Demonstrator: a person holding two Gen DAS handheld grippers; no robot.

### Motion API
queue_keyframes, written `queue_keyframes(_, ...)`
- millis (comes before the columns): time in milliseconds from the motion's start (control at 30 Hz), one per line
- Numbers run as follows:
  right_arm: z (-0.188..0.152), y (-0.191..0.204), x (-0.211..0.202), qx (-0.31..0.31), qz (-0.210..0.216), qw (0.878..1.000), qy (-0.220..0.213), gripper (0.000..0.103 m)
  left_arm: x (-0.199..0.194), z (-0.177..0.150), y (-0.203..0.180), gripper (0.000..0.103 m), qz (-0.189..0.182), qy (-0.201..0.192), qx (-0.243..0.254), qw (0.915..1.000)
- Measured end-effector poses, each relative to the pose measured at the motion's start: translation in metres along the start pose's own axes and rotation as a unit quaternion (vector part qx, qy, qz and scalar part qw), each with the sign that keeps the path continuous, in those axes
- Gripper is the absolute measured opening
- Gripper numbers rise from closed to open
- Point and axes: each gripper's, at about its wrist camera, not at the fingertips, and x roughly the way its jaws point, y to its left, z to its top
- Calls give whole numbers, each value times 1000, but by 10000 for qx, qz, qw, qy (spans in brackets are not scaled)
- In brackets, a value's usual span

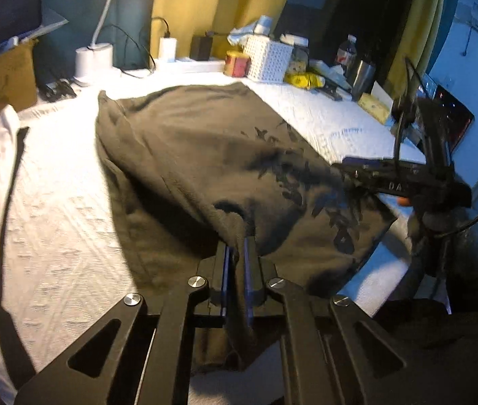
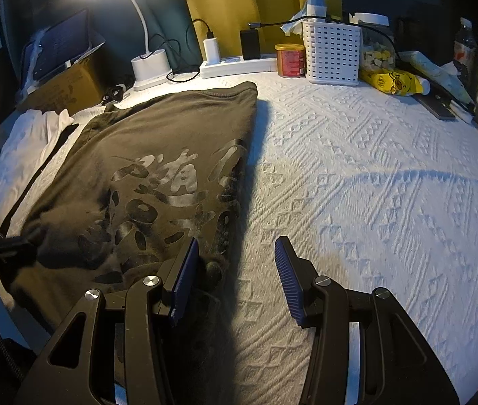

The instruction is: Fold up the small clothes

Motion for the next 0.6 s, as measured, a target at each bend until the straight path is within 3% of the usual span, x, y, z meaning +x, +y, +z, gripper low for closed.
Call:
queue_keyframes(533,-40,21,-24,-95,223,9994,232,50,-20,-12,15,5,-37,-56,-130,9999)
queue_keyframes(600,-49,30,-30,-245,231,9994,112,45,-20,-14,17,5,-20,-26,-154,9999)
